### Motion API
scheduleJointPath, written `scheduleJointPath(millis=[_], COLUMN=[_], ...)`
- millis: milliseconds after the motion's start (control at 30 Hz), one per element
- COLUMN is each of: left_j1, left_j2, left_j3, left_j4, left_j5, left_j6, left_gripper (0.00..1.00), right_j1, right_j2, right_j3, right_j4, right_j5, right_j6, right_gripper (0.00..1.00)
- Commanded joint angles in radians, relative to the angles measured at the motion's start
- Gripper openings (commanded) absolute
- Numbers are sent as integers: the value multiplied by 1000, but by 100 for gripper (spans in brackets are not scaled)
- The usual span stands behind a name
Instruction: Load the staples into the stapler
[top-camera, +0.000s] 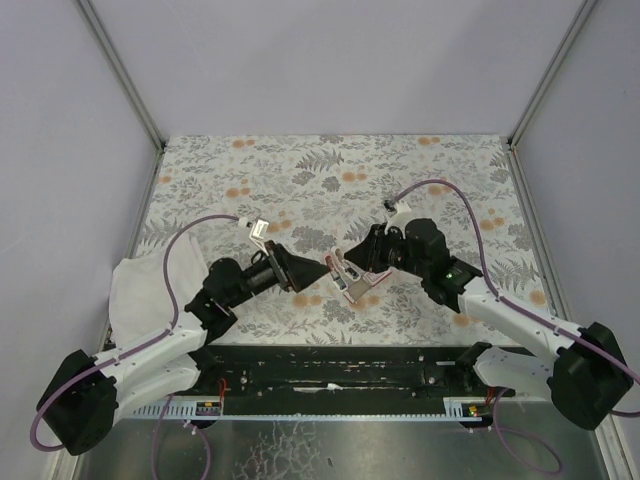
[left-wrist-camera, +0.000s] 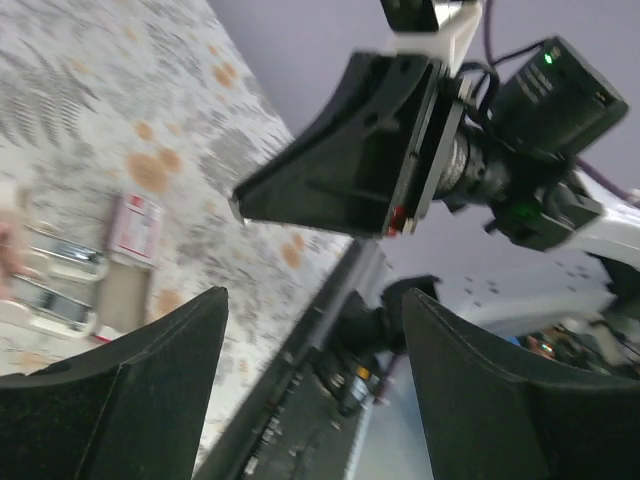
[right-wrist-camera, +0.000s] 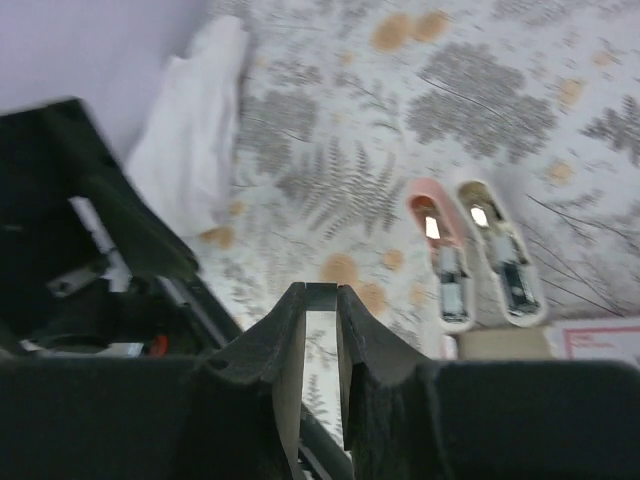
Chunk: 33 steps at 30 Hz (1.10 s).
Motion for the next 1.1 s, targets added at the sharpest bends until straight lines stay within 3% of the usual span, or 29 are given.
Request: scheduleJointPath(millis=[0,233,600,900,1067], left_j1=[-21,-28,-33,-38,-39], left_j2=[10,-4,19,56,63], left_j3=[-32,-36,41,52,49], left_j4=[187,321,254,290,302], left_j5=[154,213,217,203,190], left_j6=[-219,-315,-279,-299,-308], left_gripper=[69,62,50,33,29], right_j1=[-9,-8,-9,-9,-9], right_j2=[-79,-116,-97,-92,-93], right_j3=[-23,-55,-66,-71,-71], right_j4=[265,410,507,546,552], right_j5=[-202,-307,-387,-419,-433], right_j6=[136,244,311,338,345], right_gripper=[23,23,23,23,22])
